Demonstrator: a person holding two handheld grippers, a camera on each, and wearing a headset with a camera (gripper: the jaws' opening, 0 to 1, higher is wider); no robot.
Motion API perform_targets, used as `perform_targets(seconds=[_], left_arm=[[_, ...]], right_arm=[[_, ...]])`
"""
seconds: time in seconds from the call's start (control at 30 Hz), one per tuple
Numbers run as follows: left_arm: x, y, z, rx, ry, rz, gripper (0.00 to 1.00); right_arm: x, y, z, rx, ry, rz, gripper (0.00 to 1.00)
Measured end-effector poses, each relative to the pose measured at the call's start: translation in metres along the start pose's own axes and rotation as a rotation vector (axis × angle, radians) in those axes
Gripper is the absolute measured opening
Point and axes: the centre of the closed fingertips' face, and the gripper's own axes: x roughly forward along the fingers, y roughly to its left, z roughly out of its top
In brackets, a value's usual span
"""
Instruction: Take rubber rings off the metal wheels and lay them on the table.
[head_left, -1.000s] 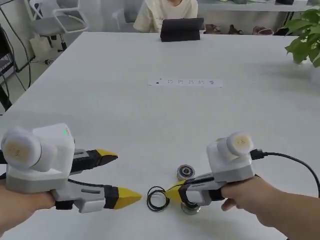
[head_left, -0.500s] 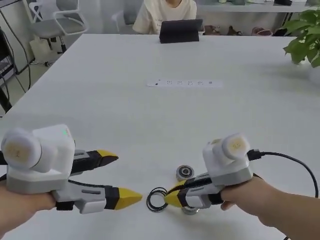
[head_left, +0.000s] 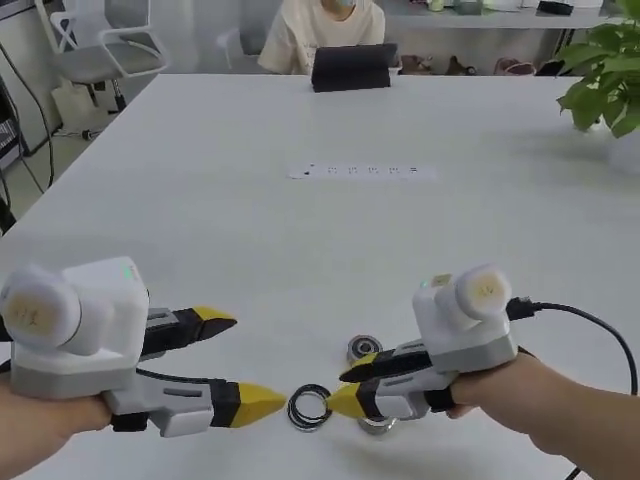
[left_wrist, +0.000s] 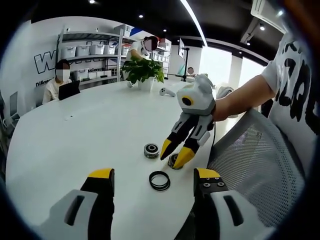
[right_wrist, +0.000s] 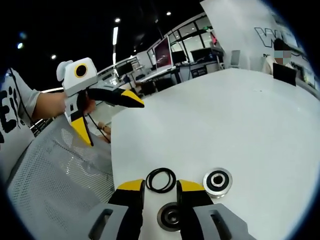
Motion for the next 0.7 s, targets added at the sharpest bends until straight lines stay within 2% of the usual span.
perform_targets(seconds=[0.3,0.57,0.7], left_arm=[[0.002,-0.003,0.001,0.003,0.000,-0.008,0.62],[-0.001,-0.003,0.007,0.009,-0.016,0.001,0.64],[-0.002,-0.004,0.007,0.019,-0.011,0.005,0.65]], right_arm=[[-0.022,0.002,0.013,-0.012,-0.067,-0.032,0.27],[-0.039,0.001,0.014,-0.032,-0.098,-0.069,0.32],[-0.050,-0.002,0.016,-0.015,-0.139,-0.097,0.35]])
